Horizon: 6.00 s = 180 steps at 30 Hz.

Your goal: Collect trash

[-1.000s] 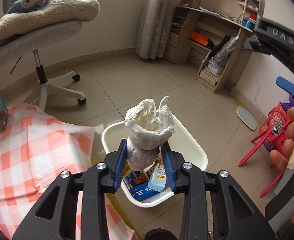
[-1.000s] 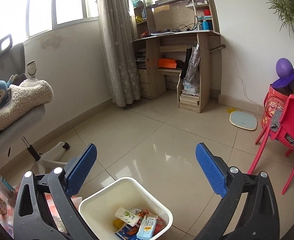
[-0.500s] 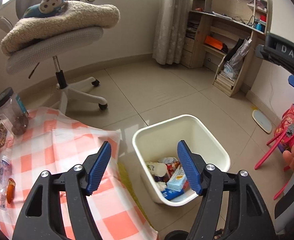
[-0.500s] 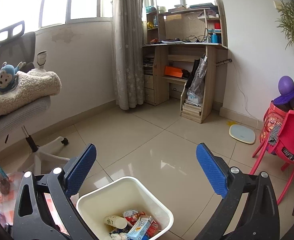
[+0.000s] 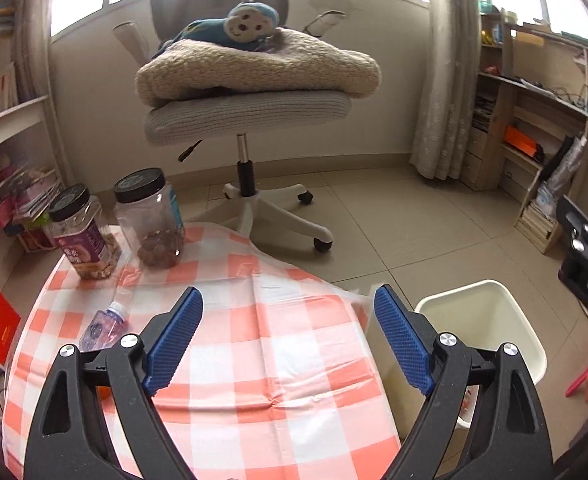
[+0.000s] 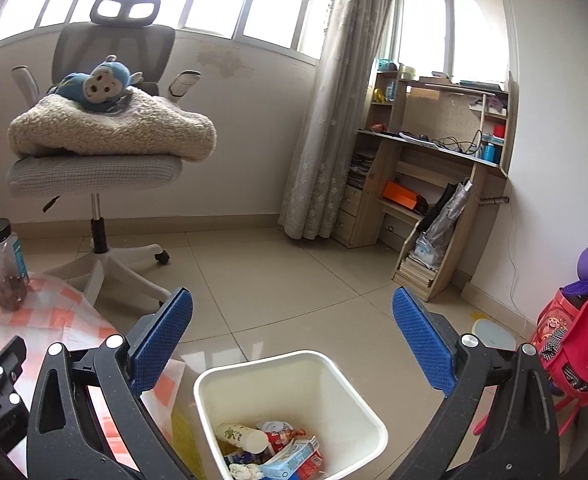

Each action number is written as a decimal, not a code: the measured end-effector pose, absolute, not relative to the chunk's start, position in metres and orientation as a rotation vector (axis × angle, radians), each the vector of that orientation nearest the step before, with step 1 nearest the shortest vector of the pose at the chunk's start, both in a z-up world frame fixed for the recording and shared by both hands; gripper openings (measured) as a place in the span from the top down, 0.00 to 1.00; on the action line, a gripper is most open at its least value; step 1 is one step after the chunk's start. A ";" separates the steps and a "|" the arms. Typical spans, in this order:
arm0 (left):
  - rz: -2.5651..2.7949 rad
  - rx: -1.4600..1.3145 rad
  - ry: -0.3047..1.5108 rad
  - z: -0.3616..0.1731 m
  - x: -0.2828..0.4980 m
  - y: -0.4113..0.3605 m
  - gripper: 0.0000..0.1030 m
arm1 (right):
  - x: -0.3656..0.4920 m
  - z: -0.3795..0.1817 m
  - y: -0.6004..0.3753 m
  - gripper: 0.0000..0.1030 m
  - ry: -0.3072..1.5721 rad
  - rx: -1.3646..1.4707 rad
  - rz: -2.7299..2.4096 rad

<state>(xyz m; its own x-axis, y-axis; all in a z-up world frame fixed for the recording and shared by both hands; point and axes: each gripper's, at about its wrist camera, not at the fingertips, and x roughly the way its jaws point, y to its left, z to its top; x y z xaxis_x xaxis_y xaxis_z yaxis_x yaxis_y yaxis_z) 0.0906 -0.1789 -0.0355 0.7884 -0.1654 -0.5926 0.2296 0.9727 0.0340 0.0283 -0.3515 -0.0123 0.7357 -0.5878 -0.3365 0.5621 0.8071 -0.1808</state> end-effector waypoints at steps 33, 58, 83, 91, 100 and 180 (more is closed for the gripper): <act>-0.043 0.013 1.420 -0.180 0.231 0.070 0.29 | 0.154 -0.099 -0.167 0.07 0.827 -0.056 -0.235; 0.118 -0.171 1.191 -0.106 0.154 0.242 0.41 | 0.177 -0.188 0.014 0.81 1.138 0.122 0.042; 0.232 -0.156 0.729 0.008 0.073 0.192 0.41 | 0.117 -0.013 -0.063 0.84 0.653 0.082 0.184; 0.157 -0.044 0.612 0.022 0.060 0.125 0.41 | 0.097 -0.016 -0.112 0.84 0.594 0.127 0.135; 0.040 0.006 0.586 0.019 0.067 0.053 0.41 | 0.087 -0.005 -0.153 0.83 0.527 0.101 0.044; -0.261 0.192 0.509 -0.019 0.030 -0.232 0.06 | -0.044 0.009 -0.417 0.07 0.393 0.127 -0.651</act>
